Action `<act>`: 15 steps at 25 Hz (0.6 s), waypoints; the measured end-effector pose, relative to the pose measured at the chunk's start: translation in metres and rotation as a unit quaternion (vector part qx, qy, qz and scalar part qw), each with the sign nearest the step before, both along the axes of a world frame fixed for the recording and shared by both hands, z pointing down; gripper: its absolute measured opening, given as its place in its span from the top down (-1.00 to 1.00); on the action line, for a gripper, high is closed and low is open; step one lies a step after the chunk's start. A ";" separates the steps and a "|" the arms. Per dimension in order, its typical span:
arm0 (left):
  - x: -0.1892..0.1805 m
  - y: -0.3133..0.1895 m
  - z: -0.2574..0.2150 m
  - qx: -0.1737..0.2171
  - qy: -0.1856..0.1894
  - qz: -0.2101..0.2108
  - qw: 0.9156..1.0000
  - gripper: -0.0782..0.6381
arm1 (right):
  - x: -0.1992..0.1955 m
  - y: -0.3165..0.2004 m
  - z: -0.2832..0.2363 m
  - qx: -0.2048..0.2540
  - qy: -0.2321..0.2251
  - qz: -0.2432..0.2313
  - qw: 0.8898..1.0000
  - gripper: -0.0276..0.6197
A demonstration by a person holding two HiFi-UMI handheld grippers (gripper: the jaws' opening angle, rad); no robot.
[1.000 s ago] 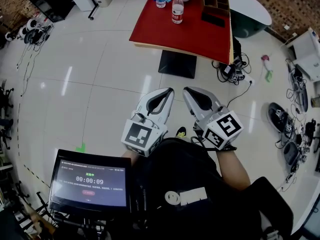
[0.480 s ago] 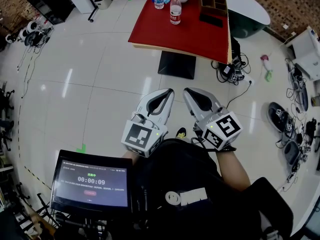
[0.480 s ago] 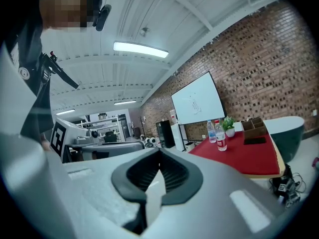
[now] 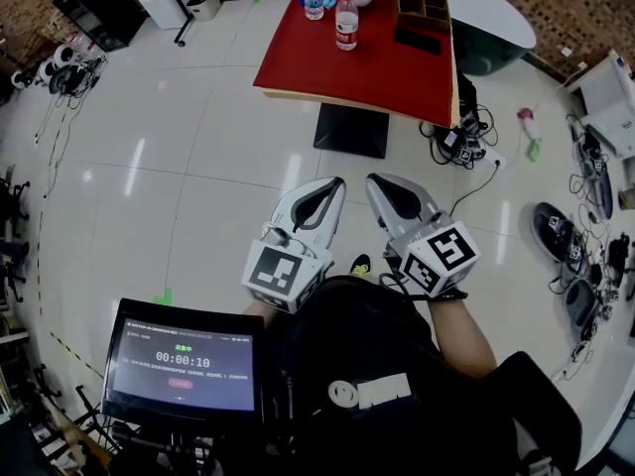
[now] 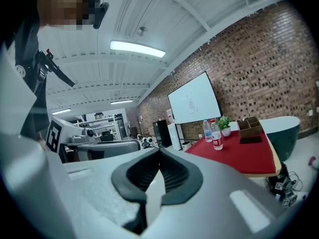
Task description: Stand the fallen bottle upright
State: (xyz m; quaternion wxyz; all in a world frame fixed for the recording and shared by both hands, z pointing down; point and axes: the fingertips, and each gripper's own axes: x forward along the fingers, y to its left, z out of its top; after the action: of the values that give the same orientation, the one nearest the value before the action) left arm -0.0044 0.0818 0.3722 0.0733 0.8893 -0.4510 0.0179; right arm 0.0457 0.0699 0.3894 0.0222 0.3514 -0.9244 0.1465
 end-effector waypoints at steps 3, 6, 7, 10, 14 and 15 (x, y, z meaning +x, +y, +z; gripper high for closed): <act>0.000 -0.009 0.002 -0.003 0.001 0.001 1.000 0.76 | 0.000 -0.008 0.003 -0.002 0.003 0.004 1.000 0.91; -0.002 -0.018 0.004 -0.005 0.002 0.001 1.000 0.76 | -0.002 -0.016 0.005 -0.005 0.000 -0.001 1.000 0.91; -0.002 -0.018 0.004 -0.006 0.001 -0.001 1.000 0.76 | -0.003 -0.016 0.005 -0.003 0.001 -0.003 1.000 0.91; -0.004 -0.022 0.003 -0.010 0.001 -0.006 1.000 0.76 | -0.004 -0.019 0.003 0.001 0.001 -0.006 1.000 0.91; -0.004 -0.029 0.006 -0.006 0.002 -0.003 1.000 0.76 | -0.007 -0.028 0.004 0.002 0.002 -0.009 1.000 0.91; -0.005 -0.032 0.007 -0.006 0.002 -0.003 1.000 0.76 | -0.008 -0.031 0.004 0.002 0.002 -0.010 1.000 0.91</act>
State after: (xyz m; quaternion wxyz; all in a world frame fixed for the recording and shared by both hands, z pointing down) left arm -0.0094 0.0499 0.3791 0.0794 0.8876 -0.4534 0.0182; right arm 0.0374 0.0393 0.3936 0.0252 0.3427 -0.9281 0.1436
